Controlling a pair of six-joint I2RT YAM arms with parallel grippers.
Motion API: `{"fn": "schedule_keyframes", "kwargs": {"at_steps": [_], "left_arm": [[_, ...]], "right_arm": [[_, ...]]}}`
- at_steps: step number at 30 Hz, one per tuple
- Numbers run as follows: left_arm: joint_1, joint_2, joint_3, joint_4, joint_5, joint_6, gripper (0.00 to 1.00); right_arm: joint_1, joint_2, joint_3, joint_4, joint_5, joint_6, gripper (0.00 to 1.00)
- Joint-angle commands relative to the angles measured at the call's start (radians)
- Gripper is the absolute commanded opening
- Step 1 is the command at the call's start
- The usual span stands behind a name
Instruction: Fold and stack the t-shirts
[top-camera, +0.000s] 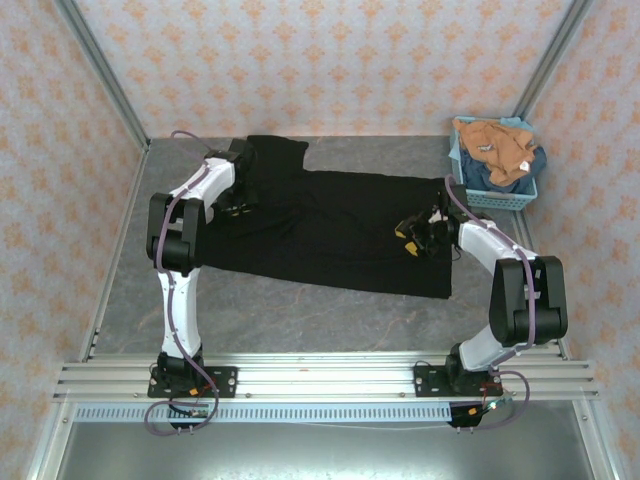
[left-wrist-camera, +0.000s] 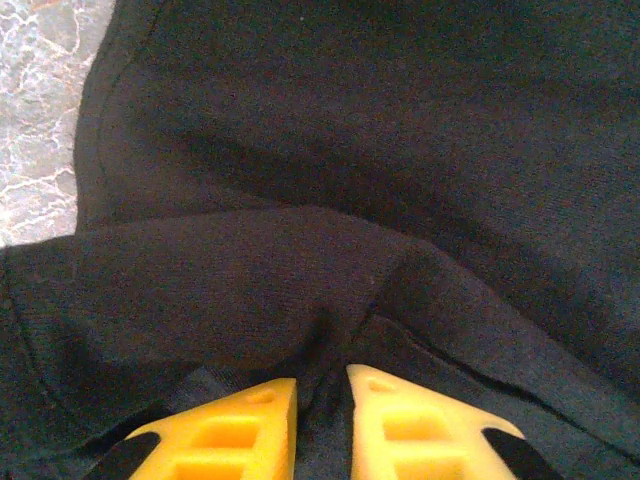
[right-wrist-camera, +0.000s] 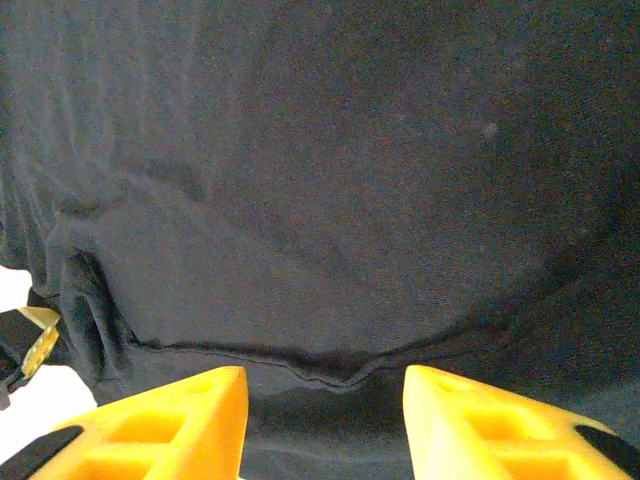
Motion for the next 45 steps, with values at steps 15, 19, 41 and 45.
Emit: {"fn": "schedule_keyframes", "kwargs": {"at_steps": [15, 19, 41, 45], "left_arm": [[-0.022, -0.105, -0.027, -0.044, -0.061, -0.028, 0.0], [-0.024, -0.119, 0.002, -0.11, -0.084, -0.058, 0.0], [-0.047, -0.016, 0.15, -0.232, -0.037, -0.062, 0.08], [-0.049, -0.029, 0.119, -0.209, -0.028, -0.06, 0.24]], "right_arm": [[0.006, -0.042, -0.029, -0.014, 0.01, -0.014, 0.45], [0.006, -0.035, -0.026, -0.004, 0.007, -0.009, 0.45], [0.006, -0.023, -0.018, 0.002, 0.007, -0.007, 0.45], [0.006, -0.02, -0.016, -0.002, 0.008, -0.009, 0.45]]}}
